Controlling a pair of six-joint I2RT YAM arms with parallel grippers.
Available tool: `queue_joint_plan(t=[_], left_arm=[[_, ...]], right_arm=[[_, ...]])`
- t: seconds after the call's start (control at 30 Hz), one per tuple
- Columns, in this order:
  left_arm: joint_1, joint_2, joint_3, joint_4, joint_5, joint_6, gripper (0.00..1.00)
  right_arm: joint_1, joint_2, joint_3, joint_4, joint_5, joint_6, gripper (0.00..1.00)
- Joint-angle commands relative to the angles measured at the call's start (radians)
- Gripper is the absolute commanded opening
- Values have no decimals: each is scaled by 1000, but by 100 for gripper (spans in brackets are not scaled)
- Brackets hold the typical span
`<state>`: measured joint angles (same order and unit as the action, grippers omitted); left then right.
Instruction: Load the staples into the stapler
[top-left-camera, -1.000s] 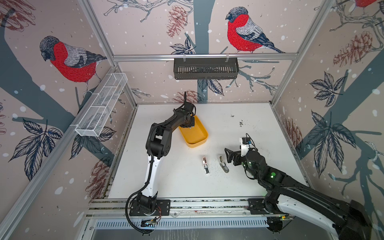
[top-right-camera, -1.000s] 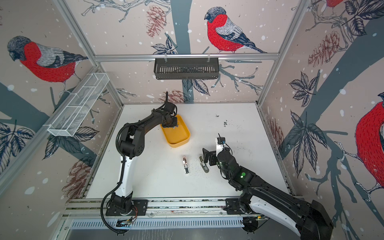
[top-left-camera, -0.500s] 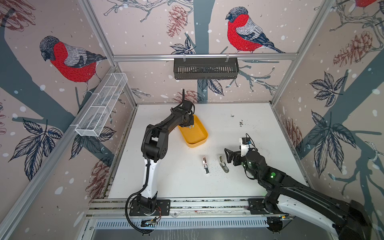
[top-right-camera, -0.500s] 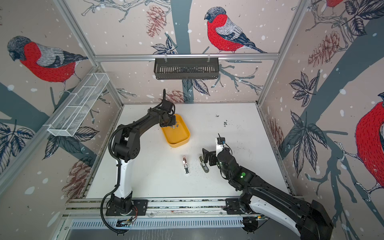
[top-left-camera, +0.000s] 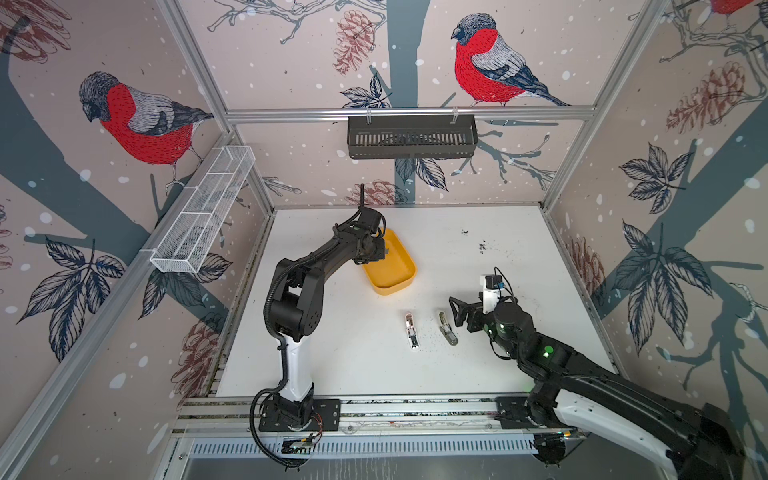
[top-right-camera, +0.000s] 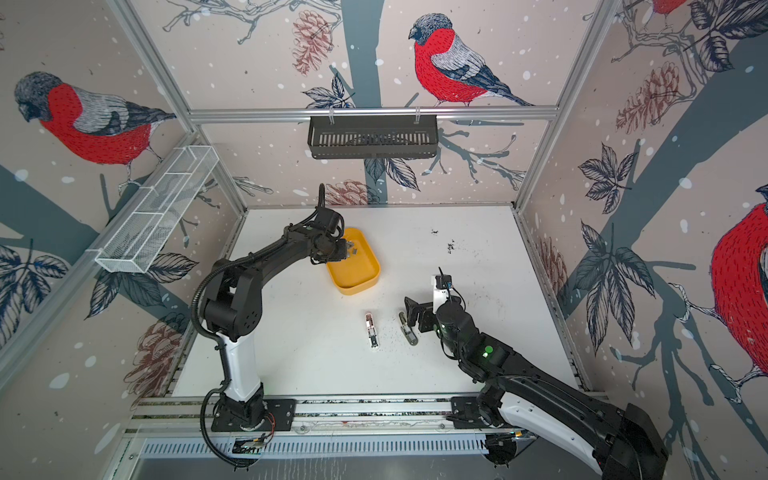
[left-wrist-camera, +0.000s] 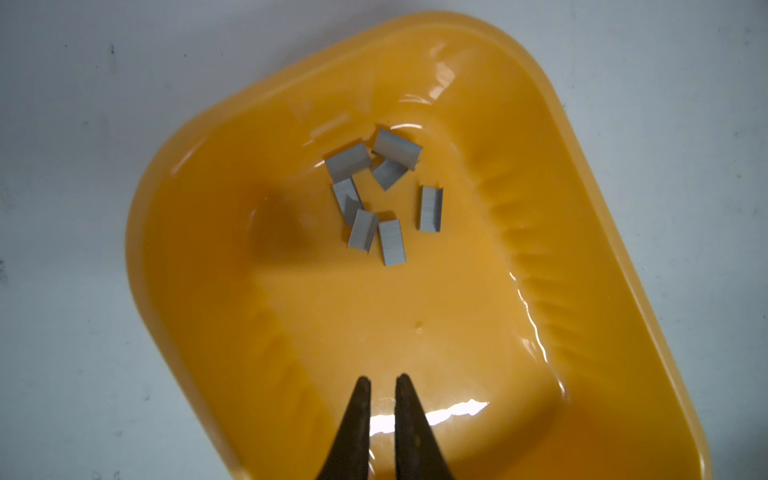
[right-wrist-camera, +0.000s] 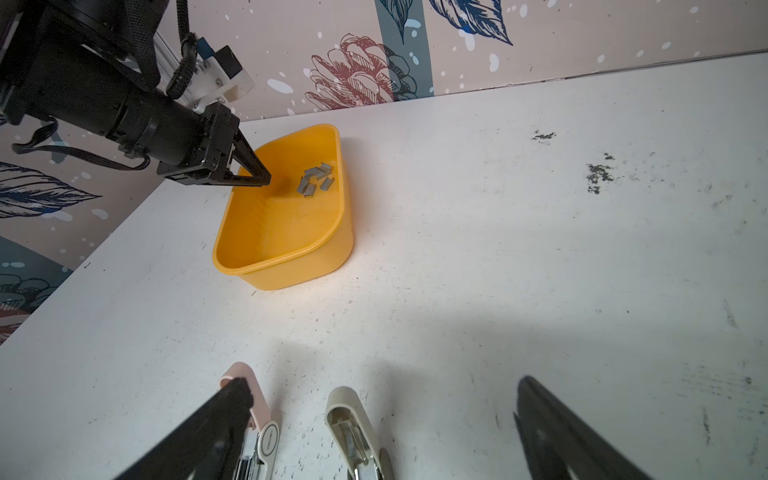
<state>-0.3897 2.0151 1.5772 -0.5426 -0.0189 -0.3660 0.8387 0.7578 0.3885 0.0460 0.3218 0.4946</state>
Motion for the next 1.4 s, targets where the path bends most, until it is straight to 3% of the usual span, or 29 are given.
queue_joint_plan(t=[0.0,0.3,0.63,1.37], left_arm=[[7,56,57,-22,-26,12,16],[38,168,180,-27,0,67,19],[55,194,164,-1,42,134,19],[57,235,176,9,65,140,14]], right_arm=[[0,1,5,18,-6,-5,100],[-4,-3,4,14,-5,-17,100],[-12,-5,-10,22,-12,-13,100],[-15,-15,-20,15,-13,-4,100]])
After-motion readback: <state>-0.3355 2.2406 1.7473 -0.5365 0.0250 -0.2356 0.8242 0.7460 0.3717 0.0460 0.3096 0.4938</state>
